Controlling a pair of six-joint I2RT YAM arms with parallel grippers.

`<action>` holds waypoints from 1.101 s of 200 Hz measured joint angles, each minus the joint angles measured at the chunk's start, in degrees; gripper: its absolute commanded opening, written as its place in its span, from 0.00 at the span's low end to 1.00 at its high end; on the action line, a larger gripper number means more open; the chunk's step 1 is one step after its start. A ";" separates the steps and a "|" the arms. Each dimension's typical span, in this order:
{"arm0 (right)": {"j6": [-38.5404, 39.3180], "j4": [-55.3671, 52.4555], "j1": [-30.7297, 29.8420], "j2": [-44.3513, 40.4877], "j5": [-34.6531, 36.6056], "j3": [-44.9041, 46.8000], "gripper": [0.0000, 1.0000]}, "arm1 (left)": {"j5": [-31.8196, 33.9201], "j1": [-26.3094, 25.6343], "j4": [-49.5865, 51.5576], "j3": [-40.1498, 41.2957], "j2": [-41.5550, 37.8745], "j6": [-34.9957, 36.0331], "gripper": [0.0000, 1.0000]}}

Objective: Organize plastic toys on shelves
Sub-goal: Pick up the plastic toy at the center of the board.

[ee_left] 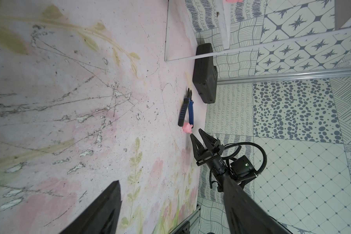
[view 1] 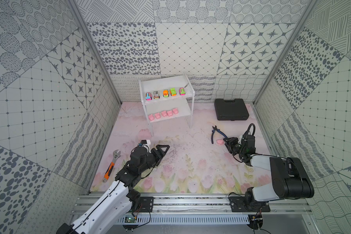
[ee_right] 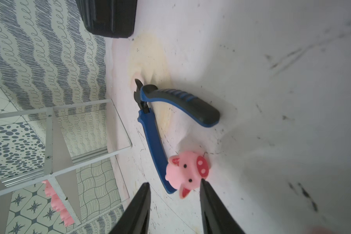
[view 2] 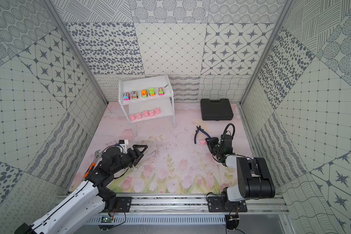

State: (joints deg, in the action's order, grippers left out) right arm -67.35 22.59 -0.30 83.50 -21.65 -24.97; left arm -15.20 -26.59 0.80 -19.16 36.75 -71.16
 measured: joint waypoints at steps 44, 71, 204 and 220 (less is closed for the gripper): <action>-1.55 -2.25 -0.42 0.59 1.11 -0.50 0.42 | 1.70 -0.35 1.18 1.25 -1.49 -1.70 0.82; -1.95 -2.21 -1.27 3.45 0.31 -0.92 0.38 | 2.36 -0.42 1.11 1.31 -0.48 -2.32 0.82; -2.03 -0.09 -2.25 8.57 0.07 -3.56 0.14 | 3.19 -0.46 1.09 1.62 0.15 -2.93 0.82; -1.07 -0.70 -2.25 8.20 0.22 -3.56 0.13 | 3.19 -0.46 1.11 1.60 -0.09 -2.80 0.82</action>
State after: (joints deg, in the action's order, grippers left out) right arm -68.42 21.89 -2.55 91.70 -21.43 -28.53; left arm -12.01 -27.05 1.91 -17.56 36.67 -73.95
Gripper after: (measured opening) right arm 0.163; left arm 0.824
